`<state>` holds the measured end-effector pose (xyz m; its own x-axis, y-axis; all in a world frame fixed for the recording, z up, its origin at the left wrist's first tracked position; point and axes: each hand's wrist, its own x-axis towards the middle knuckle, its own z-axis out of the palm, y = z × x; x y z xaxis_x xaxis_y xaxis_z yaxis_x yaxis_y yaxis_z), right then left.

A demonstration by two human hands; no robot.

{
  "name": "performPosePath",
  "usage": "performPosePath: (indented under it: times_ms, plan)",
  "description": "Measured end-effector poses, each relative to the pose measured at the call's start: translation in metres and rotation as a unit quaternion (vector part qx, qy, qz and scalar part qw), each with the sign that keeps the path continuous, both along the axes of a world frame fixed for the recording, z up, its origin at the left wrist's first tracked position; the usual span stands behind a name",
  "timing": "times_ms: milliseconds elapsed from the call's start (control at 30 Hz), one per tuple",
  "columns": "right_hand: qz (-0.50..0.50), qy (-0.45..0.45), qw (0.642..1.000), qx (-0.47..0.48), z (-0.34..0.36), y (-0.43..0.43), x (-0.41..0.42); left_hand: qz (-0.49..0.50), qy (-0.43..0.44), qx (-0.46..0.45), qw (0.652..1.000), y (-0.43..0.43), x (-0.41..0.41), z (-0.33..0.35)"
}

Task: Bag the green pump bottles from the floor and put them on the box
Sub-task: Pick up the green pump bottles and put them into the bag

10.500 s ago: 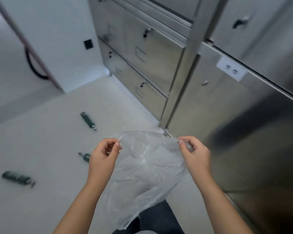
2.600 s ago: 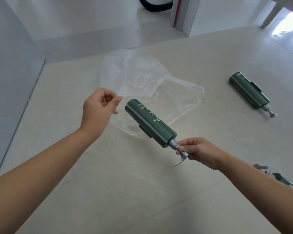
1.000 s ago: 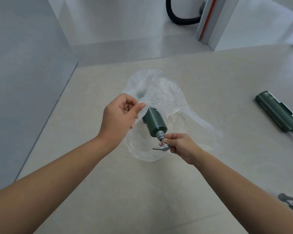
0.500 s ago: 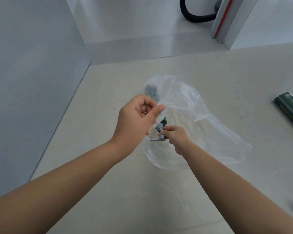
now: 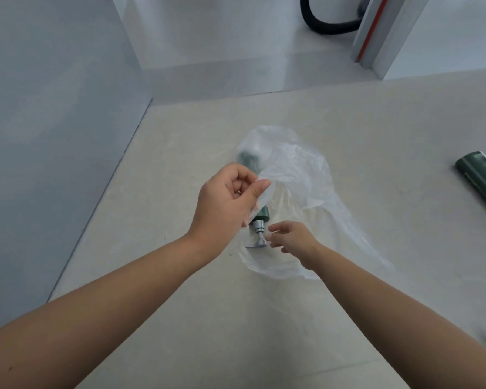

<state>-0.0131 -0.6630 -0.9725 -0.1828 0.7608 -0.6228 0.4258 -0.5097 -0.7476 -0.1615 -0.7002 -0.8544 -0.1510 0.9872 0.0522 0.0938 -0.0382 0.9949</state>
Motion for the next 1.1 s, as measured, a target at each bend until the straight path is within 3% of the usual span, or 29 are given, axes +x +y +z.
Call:
performPosePath:
  times_ms: [133, 433, 700, 867, 1100]
  plan:
    - [0.053, -0.001, 0.998, 0.035, 0.017, -0.025, 0.024, -0.015, 0.005, -0.005, 1.0, 0.0, 0.012, -0.001]
    - [0.046, 0.006, 0.996, 0.077, 0.06, -0.069, 0.103, -0.091, 0.036, -0.038, 0.994, -0.01, 0.069, -0.015]
    - [-0.09, -0.088, 0.984, 0.127, 0.052, -0.105, 0.221, -0.155, 0.041, -0.043, 0.986, -0.013, 0.132, -0.023]
    - [-0.212, -0.169, 0.952, 0.141, 0.035, -0.137, 0.298, -0.177, 0.052, -0.043, 0.982, -0.015, 0.163, -0.027]
    - [-0.266, -0.24, 0.926, 0.115, 0.02, -0.159, 0.355, -0.184, 0.059, -0.044, 0.98, -0.013, 0.192, -0.033]
